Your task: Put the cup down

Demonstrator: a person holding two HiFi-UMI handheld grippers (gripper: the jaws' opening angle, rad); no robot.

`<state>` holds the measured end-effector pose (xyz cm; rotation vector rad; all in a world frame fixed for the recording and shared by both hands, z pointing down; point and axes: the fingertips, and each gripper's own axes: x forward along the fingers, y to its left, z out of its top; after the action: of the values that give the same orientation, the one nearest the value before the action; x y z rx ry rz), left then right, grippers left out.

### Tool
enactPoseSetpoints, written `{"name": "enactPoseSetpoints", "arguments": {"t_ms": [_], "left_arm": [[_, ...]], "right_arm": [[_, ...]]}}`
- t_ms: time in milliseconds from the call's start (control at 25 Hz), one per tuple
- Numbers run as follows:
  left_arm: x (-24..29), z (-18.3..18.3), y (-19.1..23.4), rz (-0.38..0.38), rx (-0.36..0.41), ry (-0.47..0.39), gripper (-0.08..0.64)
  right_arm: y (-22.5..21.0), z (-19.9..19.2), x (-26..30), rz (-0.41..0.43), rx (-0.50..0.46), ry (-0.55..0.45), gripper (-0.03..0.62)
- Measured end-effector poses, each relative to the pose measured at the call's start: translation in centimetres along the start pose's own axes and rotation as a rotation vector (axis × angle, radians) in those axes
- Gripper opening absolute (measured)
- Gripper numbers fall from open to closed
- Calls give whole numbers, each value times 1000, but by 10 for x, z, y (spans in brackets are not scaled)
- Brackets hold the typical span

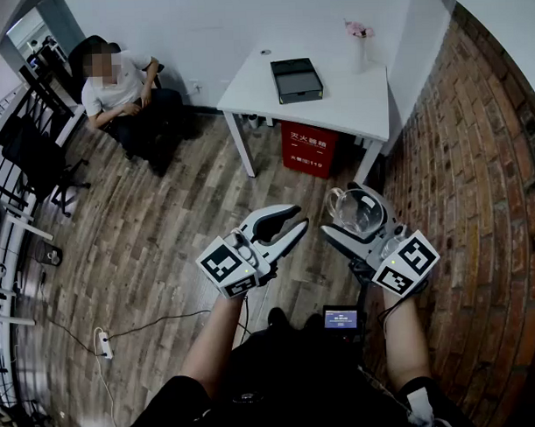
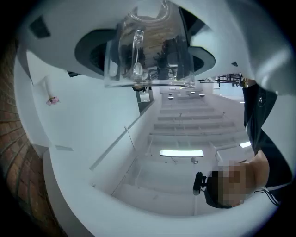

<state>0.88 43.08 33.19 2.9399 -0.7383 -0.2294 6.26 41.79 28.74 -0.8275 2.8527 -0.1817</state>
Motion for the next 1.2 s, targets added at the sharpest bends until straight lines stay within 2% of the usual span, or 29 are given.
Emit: {"name": "enactPoseSetpoints", "arguments": {"t_ms": [1200], "left_arm": [[-4,1,0,-26,0,14,92]], "right_arm": [[6,-6,7,-3,41,-5,428]]}}
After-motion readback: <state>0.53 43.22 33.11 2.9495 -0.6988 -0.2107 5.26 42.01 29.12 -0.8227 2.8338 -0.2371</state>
